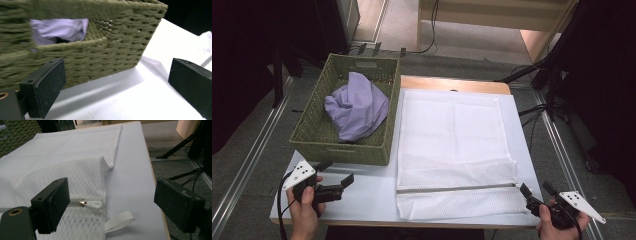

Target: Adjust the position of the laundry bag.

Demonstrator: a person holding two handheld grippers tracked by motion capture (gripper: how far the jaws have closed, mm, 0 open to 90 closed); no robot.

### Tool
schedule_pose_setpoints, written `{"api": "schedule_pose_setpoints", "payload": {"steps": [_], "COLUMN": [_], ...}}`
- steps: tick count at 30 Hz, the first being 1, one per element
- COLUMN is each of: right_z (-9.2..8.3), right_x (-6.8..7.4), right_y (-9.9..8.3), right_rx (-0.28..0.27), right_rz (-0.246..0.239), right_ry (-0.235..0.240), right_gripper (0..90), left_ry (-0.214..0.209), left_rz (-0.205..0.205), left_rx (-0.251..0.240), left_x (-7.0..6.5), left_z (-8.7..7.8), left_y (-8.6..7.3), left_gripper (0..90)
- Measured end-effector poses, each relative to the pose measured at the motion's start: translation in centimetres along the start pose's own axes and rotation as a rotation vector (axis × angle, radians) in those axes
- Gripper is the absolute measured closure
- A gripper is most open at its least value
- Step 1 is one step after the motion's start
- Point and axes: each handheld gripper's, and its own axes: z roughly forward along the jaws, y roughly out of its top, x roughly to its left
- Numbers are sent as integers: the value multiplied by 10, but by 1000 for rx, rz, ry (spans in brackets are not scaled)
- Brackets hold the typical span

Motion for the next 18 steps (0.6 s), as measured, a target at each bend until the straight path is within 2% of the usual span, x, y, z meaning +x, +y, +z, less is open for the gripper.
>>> {"api": "schedule_pose_setpoints", "payload": {"steps": [1,10,14,18], "right_z": [1,4,6,7], "right_x": [0,3,5,6], "right_y": [0,0,0,0], "right_rx": [-3,18,23,25], "right_rz": [-11,-8,-6,1], "right_ry": [1,2,5,-10], "right_gripper": [136,141,145,166], "left_ry": [-4,-65,-102,-122], "left_rz": [4,42,45,64], "left_rx": [1,45,55,72], "left_x": [-2,-30,-42,-56], "left_z": [1,21,29,39], "left_y": [0,-4,-5,-6], "left_gripper": [19,20,20,20]}}
